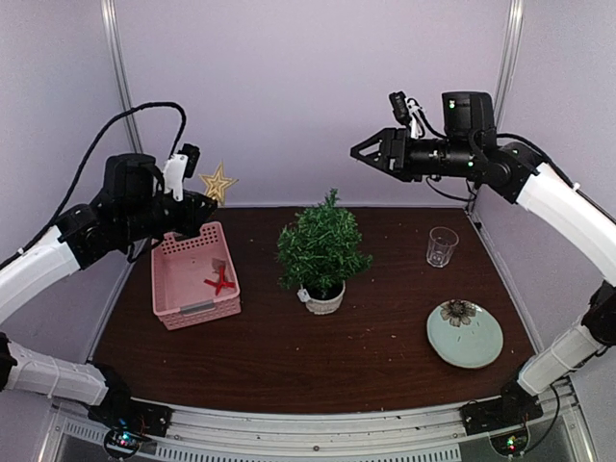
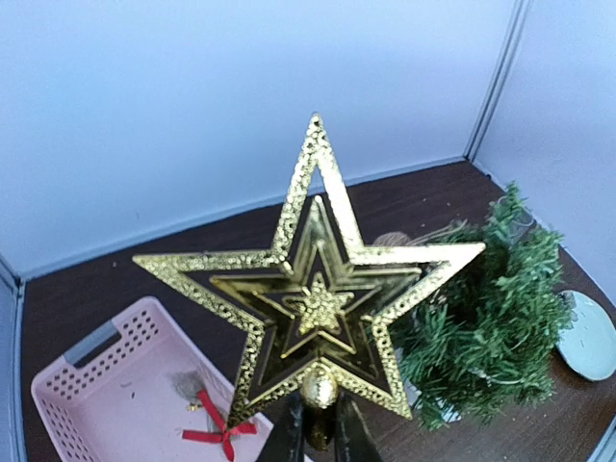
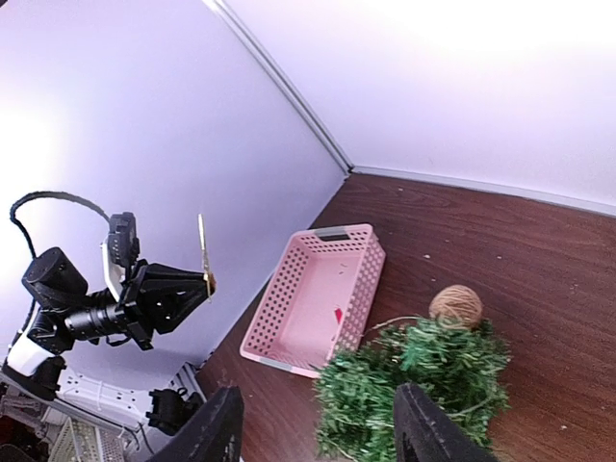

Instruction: Decorate the small christmas tree

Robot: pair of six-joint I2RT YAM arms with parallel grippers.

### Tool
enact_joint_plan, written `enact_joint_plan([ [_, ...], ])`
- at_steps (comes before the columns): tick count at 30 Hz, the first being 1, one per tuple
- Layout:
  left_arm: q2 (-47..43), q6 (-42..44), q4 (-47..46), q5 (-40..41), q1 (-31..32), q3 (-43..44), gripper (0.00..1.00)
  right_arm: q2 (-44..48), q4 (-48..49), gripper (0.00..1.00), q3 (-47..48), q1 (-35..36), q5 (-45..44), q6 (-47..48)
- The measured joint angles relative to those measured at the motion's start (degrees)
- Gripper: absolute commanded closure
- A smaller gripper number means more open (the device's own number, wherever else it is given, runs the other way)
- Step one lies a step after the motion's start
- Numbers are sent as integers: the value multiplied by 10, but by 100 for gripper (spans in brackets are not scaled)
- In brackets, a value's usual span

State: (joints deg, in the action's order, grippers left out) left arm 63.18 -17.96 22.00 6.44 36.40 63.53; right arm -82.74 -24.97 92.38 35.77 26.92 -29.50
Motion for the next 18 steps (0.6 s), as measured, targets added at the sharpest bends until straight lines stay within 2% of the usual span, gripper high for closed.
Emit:
enact_joint_plan([
  [10, 86, 49, -64, 70, 127, 104, 92, -48, 42, 44, 41, 90, -2, -25],
  [18, 141, 51, -108, 91, 181, 140, 92, -70, 46, 46, 44, 127, -30, -24],
])
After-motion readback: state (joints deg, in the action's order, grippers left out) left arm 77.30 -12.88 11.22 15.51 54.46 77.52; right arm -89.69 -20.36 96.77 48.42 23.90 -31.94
